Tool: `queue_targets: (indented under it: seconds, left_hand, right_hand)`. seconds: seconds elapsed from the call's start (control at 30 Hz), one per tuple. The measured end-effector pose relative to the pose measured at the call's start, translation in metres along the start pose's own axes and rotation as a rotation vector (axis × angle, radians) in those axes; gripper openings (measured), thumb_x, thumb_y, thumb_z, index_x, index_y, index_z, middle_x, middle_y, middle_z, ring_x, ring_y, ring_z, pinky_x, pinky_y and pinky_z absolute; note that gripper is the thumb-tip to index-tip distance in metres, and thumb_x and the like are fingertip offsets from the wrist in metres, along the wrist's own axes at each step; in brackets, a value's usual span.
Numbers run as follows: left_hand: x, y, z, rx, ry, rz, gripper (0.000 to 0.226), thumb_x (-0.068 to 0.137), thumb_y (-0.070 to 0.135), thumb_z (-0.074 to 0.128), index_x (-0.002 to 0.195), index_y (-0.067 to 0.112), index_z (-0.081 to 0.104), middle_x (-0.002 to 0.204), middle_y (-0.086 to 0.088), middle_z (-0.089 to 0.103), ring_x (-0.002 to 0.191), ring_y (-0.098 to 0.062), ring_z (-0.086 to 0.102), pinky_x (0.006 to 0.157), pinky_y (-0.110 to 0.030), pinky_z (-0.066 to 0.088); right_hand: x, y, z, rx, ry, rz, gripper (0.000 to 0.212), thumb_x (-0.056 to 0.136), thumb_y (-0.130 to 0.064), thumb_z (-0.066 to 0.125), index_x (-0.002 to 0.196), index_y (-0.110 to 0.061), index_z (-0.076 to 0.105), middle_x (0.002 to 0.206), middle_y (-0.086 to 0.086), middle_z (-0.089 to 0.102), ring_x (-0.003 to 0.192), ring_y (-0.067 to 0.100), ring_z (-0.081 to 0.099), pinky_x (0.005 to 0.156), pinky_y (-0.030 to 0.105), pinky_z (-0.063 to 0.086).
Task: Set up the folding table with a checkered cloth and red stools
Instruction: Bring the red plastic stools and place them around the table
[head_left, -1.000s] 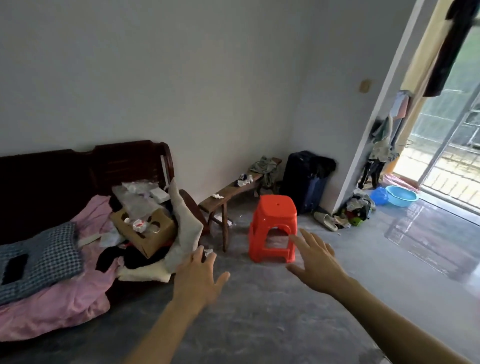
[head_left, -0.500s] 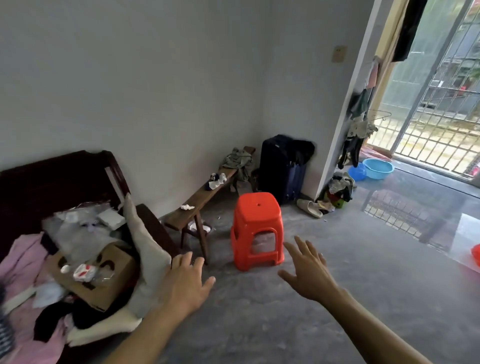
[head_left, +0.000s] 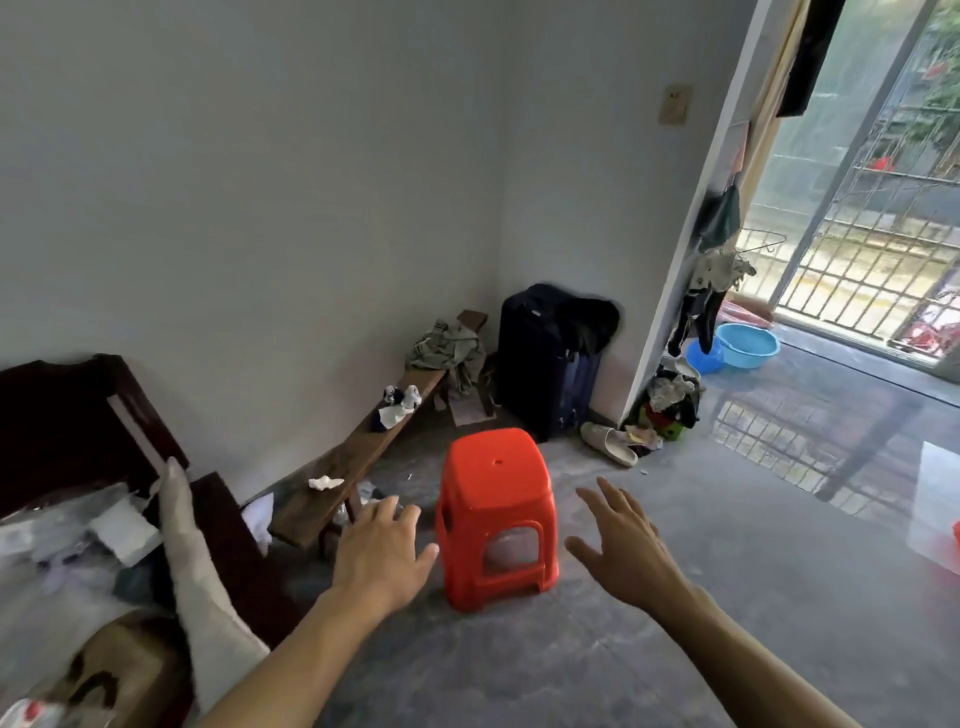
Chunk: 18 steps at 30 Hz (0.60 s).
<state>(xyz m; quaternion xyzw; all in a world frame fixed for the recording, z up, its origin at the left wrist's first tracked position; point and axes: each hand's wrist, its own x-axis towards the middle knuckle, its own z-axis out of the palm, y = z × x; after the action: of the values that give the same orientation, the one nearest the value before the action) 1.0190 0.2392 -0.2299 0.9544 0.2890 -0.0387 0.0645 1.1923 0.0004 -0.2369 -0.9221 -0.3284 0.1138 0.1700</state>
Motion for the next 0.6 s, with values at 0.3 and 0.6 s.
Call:
queue_targets:
  seconds: [0.3, 0.6]
  left_hand:
    - [0.169, -0.024, 0.0, -0.121, -0.027, 0.065, 0.061, 0.092, 0.058, 0.044, 0.142, 0.023, 0.042, 0.152, -0.004, 0.035, 0.139, -0.024, 0.031, 0.112, -0.039, 0.031]
    - [0.302, -0.03, 0.013, -0.133, -0.065, 0.113, 0.059, 0.09, 0.059, 0.045, 0.138, 0.025, 0.046, 0.143, 0.0, 0.046, 0.133, -0.02, 0.04, 0.111, -0.033, 0.03]
  right_hand:
    - [0.144, -0.018, -0.007, -0.018, 0.075, 0.057, 0.07, 0.091, -0.054, 0.057, 0.15, -0.029, 0.029, 0.161, 0.001, 0.023, 0.147, 0.022, 0.021, 0.116, 0.042, 0.03]
    - [0.252, -0.01, -0.012, 0.02, 0.113, 0.122, 0.065, 0.092, -0.048, 0.059, 0.149, -0.027, 0.034, 0.158, -0.002, 0.027, 0.145, 0.019, 0.024, 0.115, 0.039, 0.03]
